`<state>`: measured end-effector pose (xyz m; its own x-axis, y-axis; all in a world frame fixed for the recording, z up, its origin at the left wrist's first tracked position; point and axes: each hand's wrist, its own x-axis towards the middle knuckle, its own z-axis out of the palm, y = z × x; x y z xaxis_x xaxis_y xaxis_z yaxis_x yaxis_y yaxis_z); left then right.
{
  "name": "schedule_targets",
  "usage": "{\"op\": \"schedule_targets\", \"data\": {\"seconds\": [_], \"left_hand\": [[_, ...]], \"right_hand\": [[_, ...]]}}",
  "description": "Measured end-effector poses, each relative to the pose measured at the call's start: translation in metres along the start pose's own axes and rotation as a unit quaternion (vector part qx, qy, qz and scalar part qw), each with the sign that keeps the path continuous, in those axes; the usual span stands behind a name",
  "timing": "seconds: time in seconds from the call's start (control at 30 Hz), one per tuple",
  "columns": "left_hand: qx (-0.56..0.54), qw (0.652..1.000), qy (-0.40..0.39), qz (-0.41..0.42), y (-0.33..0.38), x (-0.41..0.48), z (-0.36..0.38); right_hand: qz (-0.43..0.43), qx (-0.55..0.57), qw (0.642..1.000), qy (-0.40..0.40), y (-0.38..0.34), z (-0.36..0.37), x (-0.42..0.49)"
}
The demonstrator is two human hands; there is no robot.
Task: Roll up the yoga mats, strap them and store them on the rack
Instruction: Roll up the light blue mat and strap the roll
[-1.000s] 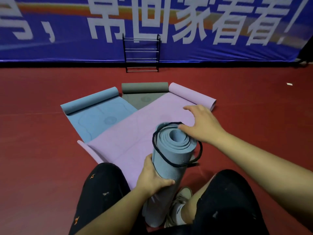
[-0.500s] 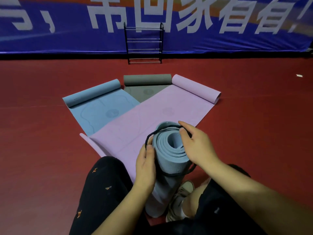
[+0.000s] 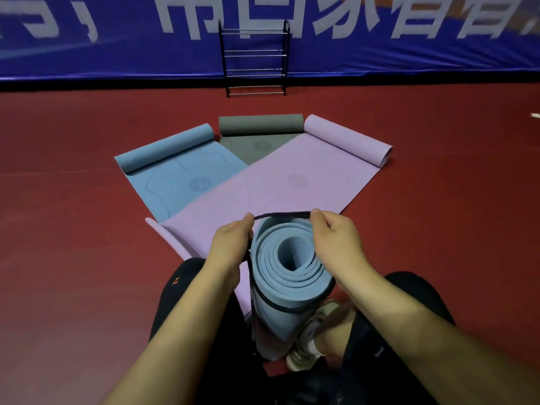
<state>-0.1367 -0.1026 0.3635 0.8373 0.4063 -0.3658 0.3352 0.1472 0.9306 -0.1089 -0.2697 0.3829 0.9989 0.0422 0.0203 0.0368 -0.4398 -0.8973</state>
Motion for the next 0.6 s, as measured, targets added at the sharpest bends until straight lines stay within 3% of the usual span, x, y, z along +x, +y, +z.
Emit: {"op": "schedule_targets", "data": {"seconds": [0.1, 0.17, 0.27, 0.37, 0.47, 0.53, 0.6], "left_hand": [[-0.067, 0.991, -0.051, -0.1, -0.011, 0.021, -0.005], [-0.069, 0.991, -0.043, -0.11, -0.013, 0.026, -0.003], [0.014, 0.999, -0.004, -0.049, -0.01, 0.028, 0.003], [0.05, 0.999, 0.017, -0.001, -0.018, 0.035, 0.003], [0.034, 0.996, 0.067, 0.037, -0.016, 0.029, 0.003], [-0.059, 0.981, 0.137, 0.124, -0.008, 0.009, 0.005], [-0.105, 0.956, 0.138, 0.236, -0.01, -0.02, 0.01]], "right_hand": [[0.109, 0.102, 0.988, -0.044, -0.007, -0.003, 0.004], [0.189, 0.165, 0.966, -0.062, -0.01, -0.005, 0.007], [0.273, 0.215, 0.935, -0.072, -0.004, -0.007, 0.026], [0.322, 0.214, 0.912, -0.139, 0.003, -0.013, 0.042], [0.29, 0.189, 0.923, -0.17, 0.008, -0.015, 0.05], [0.198, 0.126, 0.954, -0.185, 0.005, -0.017, 0.053], [0.097, 0.014, 0.97, -0.221, -0.002, -0.024, 0.053]]}}
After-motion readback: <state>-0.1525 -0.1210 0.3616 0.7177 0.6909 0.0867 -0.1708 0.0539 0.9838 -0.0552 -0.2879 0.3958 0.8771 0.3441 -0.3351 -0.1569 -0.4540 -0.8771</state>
